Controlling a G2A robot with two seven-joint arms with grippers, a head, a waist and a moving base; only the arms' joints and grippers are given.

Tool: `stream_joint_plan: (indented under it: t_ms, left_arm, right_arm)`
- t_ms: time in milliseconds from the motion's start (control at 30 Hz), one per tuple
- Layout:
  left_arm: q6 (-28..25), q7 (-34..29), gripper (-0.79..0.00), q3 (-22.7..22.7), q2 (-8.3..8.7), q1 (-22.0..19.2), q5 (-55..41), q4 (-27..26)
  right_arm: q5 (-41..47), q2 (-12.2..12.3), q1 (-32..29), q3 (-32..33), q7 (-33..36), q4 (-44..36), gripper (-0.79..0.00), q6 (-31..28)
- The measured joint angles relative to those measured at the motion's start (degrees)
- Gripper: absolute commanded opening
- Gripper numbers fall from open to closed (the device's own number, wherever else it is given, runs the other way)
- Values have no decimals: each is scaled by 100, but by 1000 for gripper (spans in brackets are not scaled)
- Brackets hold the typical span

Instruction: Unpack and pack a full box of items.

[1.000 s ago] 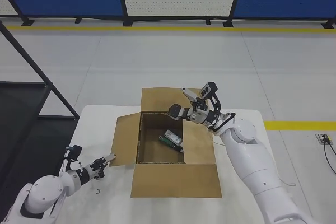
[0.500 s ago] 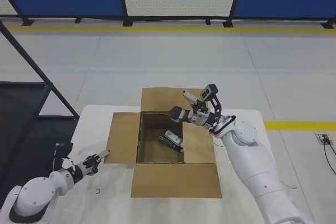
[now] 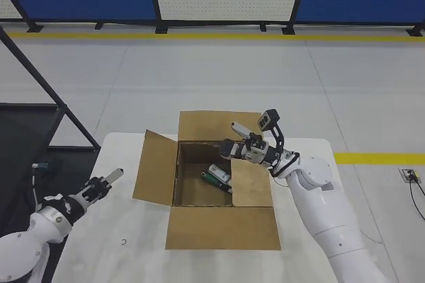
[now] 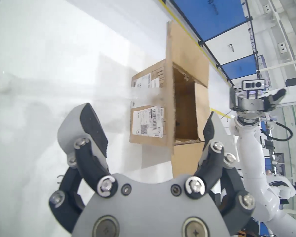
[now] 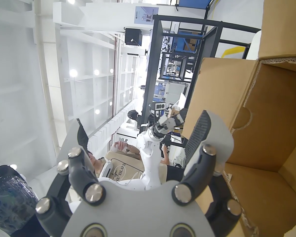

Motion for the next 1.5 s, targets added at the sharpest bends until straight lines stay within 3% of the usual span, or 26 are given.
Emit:
stream_joint_plan:
  t_ms: [133, 267, 400, 533, 833, 967, 1300, 1500]
  left_arm:
    - [-139, -246, 0, -146, 14, -147, -459, -516]
    - [-131, -826, 0, 130, 41, -585, -999, -541]
    - [27, -1144, 0, 879, 28, -1336, -1387, -149]
    - [178, -1156, 0, 1905, -48, -2223, -1422, 365]
    - [489, -1278, 0, 3822, -381, -3943, -1976, 1901]
    - [499, -1308, 0, 3858, -386, -3961, -1986, 1928]
    - [488, -1184, 0, 3865, -397, -3900, -2000, 1973]
    - [574, -929, 0, 4611, -582, -4228, -1814, 2502]
  right_arm:
    - [-120, 95, -161, 218, -35, -211, 0, 66]
    - [-121, 196, -422, 501, -18, -494, 0, 40]
    - [-93, 305, -777, 851, -42, -813, 0, -61]
    - [-16, 424, -1232, 1287, -98, -1180, 0, -144]
    - [63, 633, -2210, 2120, -356, -1888, 0, -148]
    - [2, 667, -2447, 2285, -699, -2036, 0, -113]
    - [4, 665, -2437, 2278, -667, -2030, 0, -112]
    - [386, 689, -2674, 2328, -455, -2176, 0, -265]
